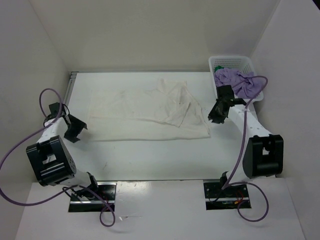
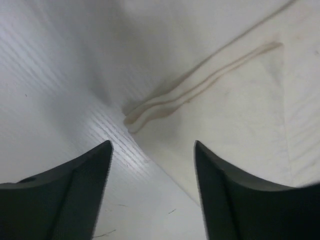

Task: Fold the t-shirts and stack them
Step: Fold the flattened tshirt in 1/3 of the way

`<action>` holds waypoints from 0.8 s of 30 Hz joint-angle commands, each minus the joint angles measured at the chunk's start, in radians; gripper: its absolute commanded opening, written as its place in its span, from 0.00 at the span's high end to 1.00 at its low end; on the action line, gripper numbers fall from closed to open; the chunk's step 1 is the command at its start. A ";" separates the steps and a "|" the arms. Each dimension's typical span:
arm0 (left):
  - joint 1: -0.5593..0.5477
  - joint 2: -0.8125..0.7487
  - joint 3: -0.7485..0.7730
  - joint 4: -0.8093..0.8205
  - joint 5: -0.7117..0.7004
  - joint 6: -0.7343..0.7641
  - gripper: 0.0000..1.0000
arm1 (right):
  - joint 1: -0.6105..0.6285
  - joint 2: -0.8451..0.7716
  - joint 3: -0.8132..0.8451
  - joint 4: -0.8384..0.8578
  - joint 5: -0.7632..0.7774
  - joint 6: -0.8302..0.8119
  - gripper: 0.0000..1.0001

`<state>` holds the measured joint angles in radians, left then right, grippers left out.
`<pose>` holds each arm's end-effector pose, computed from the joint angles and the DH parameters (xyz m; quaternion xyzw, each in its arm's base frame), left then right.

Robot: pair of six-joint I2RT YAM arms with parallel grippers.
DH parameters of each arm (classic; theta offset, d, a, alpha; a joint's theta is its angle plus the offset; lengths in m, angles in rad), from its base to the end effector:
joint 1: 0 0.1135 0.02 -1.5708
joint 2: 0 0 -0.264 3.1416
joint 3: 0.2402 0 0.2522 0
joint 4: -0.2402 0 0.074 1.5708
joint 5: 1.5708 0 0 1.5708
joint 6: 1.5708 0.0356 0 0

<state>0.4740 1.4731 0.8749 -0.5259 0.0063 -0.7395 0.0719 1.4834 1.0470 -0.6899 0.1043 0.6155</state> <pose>0.2473 0.1266 0.1890 -0.5555 0.8015 -0.0324 0.2191 0.2909 0.0172 0.2286 0.2726 0.9352 0.0263 0.2244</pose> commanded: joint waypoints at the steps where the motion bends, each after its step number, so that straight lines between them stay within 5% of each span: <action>1: -0.062 -0.072 0.061 0.044 0.084 0.008 0.32 | 0.066 -0.060 0.096 0.056 -0.104 -0.036 0.77; 3: -0.195 -0.095 0.070 0.096 0.098 0.008 0.67 | 0.139 0.000 0.119 0.105 -0.158 -0.036 0.90; 6: -0.418 -0.105 0.113 0.151 0.052 -0.024 0.87 | 0.261 0.108 0.154 0.173 -0.211 -0.024 1.00; 14: -0.779 0.058 0.119 0.293 0.061 -0.084 0.83 | 0.312 0.270 0.163 0.299 -0.213 0.009 0.96; 19: -0.818 0.088 0.084 0.352 0.084 -0.095 0.80 | 0.312 0.345 0.163 0.334 -0.198 0.009 0.76; 24: -0.808 0.099 0.047 0.353 0.070 -0.086 0.79 | 0.312 0.371 0.173 0.334 -0.187 0.019 0.72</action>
<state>-0.3428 1.5700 0.9413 -0.2207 0.0807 -0.8185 0.3775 1.8450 1.1854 -0.4034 -0.1078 0.6250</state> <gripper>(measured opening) 0.209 0.276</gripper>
